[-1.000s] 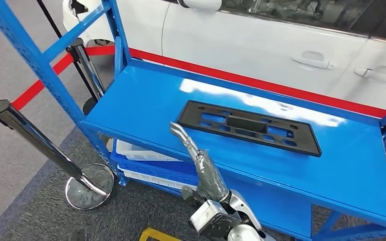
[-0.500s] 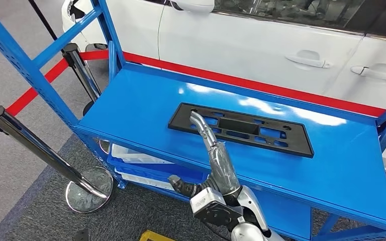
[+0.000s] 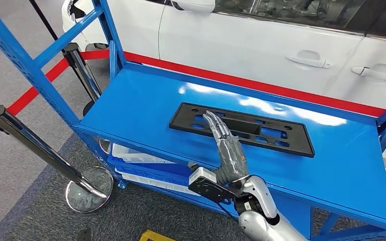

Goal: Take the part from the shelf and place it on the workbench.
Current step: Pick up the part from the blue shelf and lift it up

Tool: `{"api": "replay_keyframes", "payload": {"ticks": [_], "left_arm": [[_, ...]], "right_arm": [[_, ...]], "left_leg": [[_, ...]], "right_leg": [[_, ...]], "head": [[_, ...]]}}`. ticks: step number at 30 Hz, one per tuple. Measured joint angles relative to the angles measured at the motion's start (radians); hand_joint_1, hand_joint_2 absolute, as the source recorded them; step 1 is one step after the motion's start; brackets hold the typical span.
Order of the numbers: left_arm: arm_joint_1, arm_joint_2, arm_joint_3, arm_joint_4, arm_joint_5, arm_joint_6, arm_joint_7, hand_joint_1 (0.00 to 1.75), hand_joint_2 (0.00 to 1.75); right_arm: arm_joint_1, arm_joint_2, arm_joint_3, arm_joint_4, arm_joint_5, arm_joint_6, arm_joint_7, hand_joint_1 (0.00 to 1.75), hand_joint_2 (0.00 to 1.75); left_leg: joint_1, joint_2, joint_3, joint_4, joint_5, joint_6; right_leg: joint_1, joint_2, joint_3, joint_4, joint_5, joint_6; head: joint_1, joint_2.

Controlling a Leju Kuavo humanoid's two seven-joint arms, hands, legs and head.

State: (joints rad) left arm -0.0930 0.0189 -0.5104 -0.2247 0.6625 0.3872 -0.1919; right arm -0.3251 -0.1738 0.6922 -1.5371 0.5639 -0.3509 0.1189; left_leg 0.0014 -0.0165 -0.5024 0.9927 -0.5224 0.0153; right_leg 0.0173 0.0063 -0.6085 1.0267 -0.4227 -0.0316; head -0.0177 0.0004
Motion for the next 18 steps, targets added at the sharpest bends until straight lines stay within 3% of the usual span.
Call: {"api": "replay_keyframes", "payload": {"ticks": [10, 18], "left_arm": [[-0.001, 0.001, -0.038, 0.0, -0.015, -0.011, 0.002, 0.0, 0.0], [-0.003, 0.001, -0.05, 0.0, -0.015, -0.025, 0.005, 0.0, 0.0]], "right_arm": [[-0.152, -0.008, 0.0, 0.197, 0.036, 0.08, 0.003, 0.0, 1.75], [-0.291, 0.029, 0.025, 0.349, 0.084, 0.146, -0.014, 0.0, 1.75]], "left_leg": [[-0.001, -0.001, -0.001, 0.0, 0.0, 0.0], [-0.001, -0.001, -0.001, 0.0, 0.001, 0.0]], "right_leg": [[-0.001, -0.001, 0.0, 0.0, 0.0, 0.0], [-0.001, -0.001, -0.001, 0.0, 0.0, 0.0]], "head": [[0.0, 0.0], [0.0, 0.0]]}}
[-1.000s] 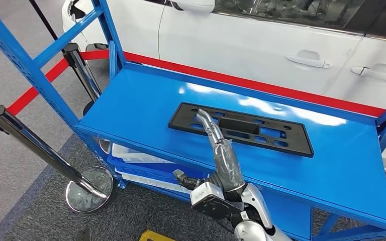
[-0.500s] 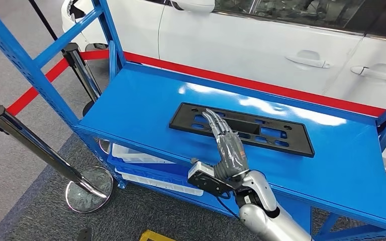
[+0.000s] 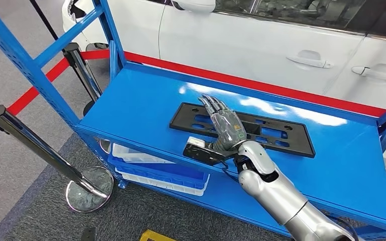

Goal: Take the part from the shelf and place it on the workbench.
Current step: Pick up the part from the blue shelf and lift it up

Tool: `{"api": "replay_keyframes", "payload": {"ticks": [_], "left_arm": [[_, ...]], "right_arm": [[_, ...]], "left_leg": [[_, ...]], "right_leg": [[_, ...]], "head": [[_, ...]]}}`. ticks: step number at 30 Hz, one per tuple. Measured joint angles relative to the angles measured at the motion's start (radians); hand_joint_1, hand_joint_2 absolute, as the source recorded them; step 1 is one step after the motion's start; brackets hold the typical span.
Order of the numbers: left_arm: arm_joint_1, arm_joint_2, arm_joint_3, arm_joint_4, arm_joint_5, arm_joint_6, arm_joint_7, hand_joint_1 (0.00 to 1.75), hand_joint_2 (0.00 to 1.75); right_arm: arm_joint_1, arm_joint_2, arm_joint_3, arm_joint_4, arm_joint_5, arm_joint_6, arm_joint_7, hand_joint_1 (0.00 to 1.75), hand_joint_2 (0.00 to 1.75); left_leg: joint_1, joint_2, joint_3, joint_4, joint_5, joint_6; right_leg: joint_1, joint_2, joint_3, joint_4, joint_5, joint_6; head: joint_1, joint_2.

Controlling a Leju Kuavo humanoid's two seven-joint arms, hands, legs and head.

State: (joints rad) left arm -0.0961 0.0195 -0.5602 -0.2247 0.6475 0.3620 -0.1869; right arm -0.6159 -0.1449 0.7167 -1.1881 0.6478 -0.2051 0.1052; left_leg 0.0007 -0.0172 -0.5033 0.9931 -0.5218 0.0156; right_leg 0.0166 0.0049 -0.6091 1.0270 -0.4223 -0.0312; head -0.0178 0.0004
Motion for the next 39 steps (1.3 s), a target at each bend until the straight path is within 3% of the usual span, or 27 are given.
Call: {"api": "replay_keyframes", "payload": {"ticks": [27, 34, 39], "left_arm": [[-0.007, 0.0, -0.019, 0.0, 0.001, 0.004, 0.016, 0.0, 0.0], [-0.007, 0.0, -0.022, 0.0, 0.0, 0.006, 0.024, 0.0, 0.0], [-0.007, 0.0, -0.025, 0.0, -0.004, 0.006, 0.027, 0.0, 0.0]], "right_arm": [[-0.073, 0.083, 0.088, 0.295, 0.029, 0.023, 0.02, 0.0, 1.75], [-0.046, 0.091, 0.097, 0.363, 0.047, 0.012, 0.071, 0.0, 1.75], [-0.057, 0.086, 0.101, 0.403, 0.15, -0.01, 0.136, 0.0, 1.75]], "left_leg": [[0.0, 0.0, 0.003, 0.0, 0.0, 0.0], [0.0, 0.0, 0.005, 0.0, 0.0, 0.0], [0.0, 0.0, 0.006, 0.001, 0.0, 0.0]], "right_leg": [[0.0, 0.0, 0.0, 0.0, 0.0, 0.0], [0.0, 0.0, 0.0, 0.0, 0.0, 0.0], [0.0, 0.0, 0.0, -0.001, 0.0, 0.0]], "head": [[0.0, 0.0], [0.0, 0.0], [0.0, 0.0]]}}
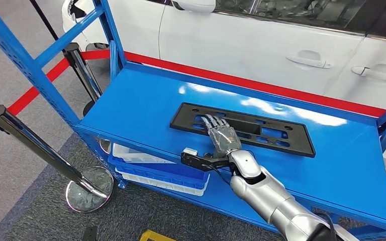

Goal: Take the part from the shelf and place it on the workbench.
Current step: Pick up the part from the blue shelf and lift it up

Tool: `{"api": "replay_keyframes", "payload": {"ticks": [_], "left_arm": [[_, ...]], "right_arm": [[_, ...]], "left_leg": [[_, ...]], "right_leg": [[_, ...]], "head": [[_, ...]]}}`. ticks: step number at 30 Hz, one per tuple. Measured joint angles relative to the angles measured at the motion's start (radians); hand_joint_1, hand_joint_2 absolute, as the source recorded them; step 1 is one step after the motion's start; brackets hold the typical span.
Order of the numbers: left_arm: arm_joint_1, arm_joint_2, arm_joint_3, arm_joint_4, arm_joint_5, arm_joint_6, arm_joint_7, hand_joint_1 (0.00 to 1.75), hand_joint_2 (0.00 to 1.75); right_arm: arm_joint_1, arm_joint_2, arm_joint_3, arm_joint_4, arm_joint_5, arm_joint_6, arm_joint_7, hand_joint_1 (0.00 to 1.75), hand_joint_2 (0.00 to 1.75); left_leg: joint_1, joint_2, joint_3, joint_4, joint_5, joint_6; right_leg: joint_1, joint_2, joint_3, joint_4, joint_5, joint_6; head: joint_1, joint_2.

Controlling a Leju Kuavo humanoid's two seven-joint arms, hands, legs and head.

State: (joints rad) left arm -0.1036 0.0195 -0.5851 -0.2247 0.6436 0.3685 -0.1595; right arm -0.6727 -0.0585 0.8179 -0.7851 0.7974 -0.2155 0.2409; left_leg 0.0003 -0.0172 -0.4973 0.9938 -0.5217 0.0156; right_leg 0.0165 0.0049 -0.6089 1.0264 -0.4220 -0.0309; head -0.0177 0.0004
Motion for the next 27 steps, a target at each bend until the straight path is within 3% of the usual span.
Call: {"api": "replay_keyframes", "payload": {"ticks": [17, 18, 21, 22, 27], "left_arm": [[0.003, 0.0, -0.024, 0.0, -0.022, -0.002, 0.016, 0.0, 0.0], [0.003, 0.0, -0.025, 0.0, -0.022, -0.002, 0.017, 0.0, 0.0], [0.003, 0.0, -0.028, 0.0, -0.023, -0.002, 0.018, 0.0, 0.0], [0.003, 0.0, -0.03, 0.0, -0.023, -0.001, 0.018, 0.0, 0.0], [0.003, 0.0, -0.039, 0.0, -0.023, 0.0, 0.017, 0.0, 0.0]], "right_arm": [[-0.019, -0.091, -0.002, 0.062, 0.194, -0.115, 0.132, 0.0, 1.75], [-0.019, -0.095, -0.004, 0.064, 0.203, -0.121, 0.136, 0.13, 1.75], [-0.014, -0.105, -0.012, 0.07, 0.22, -0.121, 0.144, 1.44, 1.75], [-0.012, -0.107, -0.016, 0.072, 0.222, -0.116, 0.144, 1.75, 1.75], [0.001, -0.111, -0.033, 0.079, 0.202, -0.086, 0.106, 1.75, 1.75]], "left_leg": [[0.0, 0.001, 0.003, 0.001, 0.0, 0.001], [0.0, 0.001, 0.003, 0.001, 0.0, 0.001], [0.0, 0.001, 0.003, 0.001, 0.0, 0.001], [0.0, 0.001, 0.003, 0.001, 0.0, 0.001], [0.0, 0.001, 0.003, 0.001, 0.0, 0.001]], "right_leg": [[0.0, 0.0, 0.004, 0.0, 0.001, 0.001], [0.0, 0.0, 0.004, 0.0, 0.001, 0.001], [0.0, 0.001, 0.004, 0.0, 0.001, 0.001], [0.0, 0.001, 0.004, 0.0, 0.001, 0.001], [0.0, 0.001, 0.004, 0.0, 0.001, 0.001]], "head": [[0.0, 0.0], [0.0, 0.0], [0.0, 0.0], [0.0, 0.0], [0.0, 0.0]]}}
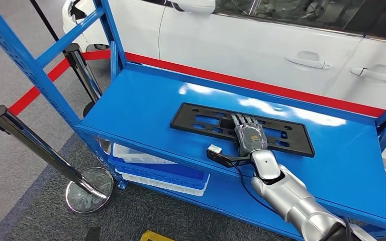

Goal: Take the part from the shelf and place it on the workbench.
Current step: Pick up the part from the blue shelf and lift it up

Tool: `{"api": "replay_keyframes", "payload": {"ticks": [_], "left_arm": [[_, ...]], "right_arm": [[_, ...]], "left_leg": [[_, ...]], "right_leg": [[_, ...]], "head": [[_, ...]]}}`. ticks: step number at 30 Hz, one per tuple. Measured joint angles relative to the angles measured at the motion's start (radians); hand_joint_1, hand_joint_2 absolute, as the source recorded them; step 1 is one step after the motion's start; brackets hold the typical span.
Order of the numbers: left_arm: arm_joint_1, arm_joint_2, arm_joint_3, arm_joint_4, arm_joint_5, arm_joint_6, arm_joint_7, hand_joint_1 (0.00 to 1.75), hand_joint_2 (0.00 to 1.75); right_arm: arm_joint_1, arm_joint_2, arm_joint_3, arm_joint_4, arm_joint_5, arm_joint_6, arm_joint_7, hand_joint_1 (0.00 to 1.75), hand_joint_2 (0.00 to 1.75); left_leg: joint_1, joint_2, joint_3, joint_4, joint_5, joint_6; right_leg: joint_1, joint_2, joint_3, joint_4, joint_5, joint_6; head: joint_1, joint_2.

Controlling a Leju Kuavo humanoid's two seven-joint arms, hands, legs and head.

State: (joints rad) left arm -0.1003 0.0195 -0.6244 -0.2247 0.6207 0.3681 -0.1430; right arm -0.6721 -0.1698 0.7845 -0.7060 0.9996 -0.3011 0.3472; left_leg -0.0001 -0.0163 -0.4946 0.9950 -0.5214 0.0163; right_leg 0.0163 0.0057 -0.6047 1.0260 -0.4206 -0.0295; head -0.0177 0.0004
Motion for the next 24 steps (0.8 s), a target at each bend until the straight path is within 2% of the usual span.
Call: {"api": "replay_keyframes", "payload": {"ticks": [10, 14, 20, 24], "left_arm": [[0.0, 0.0, -0.008, 0.0, -0.025, 0.025, -0.027, 0.0, 0.0], [-0.001, 0.0, -0.022, 0.0, -0.041, 0.062, -0.083, 0.0, 1.75], [-0.001, 0.0, -0.024, 0.0, -0.033, 0.122, -0.165, 0.0, 1.75], [0.001, 0.0, -0.024, 0.0, -0.028, 0.146, -0.182, 0.0, 1.75]], "right_arm": [[0.021, -0.002, -0.02, 0.007, -0.025, 0.007, -0.035, 1.75, 1.75], [0.032, -0.007, -0.033, 0.003, -0.043, -0.033, -0.06, 1.75, 1.75], [0.08, -0.022, -0.067, -0.065, -0.146, -0.155, -0.148, 1.75, 1.75], [0.116, -0.038, -0.114, -0.185, -0.218, -0.217, -0.19, 1.75, 1.75]], "left_leg": [[0.0, 0.0, 0.001, 0.0, 0.0, 0.0], [0.0, 0.001, 0.001, 0.0, 0.0, 0.0], [0.0, 0.0, 0.0, 0.0, 0.0, 0.0], [0.0, 0.001, -0.001, 0.001, 0.0, 0.0]], "right_leg": [[0.0, 0.0, 0.0, 0.0, 0.001, 0.001], [0.0, 0.0, 0.0, 0.0, 0.0, 0.001], [0.0, 0.0, 0.0, 0.0, 0.001, 0.001], [0.0, 0.001, 0.0, 0.0, 0.001, 0.001]], "head": [[0.0, 0.0], [0.0, 0.0], [0.0, 0.0], [0.0, 0.0]]}}
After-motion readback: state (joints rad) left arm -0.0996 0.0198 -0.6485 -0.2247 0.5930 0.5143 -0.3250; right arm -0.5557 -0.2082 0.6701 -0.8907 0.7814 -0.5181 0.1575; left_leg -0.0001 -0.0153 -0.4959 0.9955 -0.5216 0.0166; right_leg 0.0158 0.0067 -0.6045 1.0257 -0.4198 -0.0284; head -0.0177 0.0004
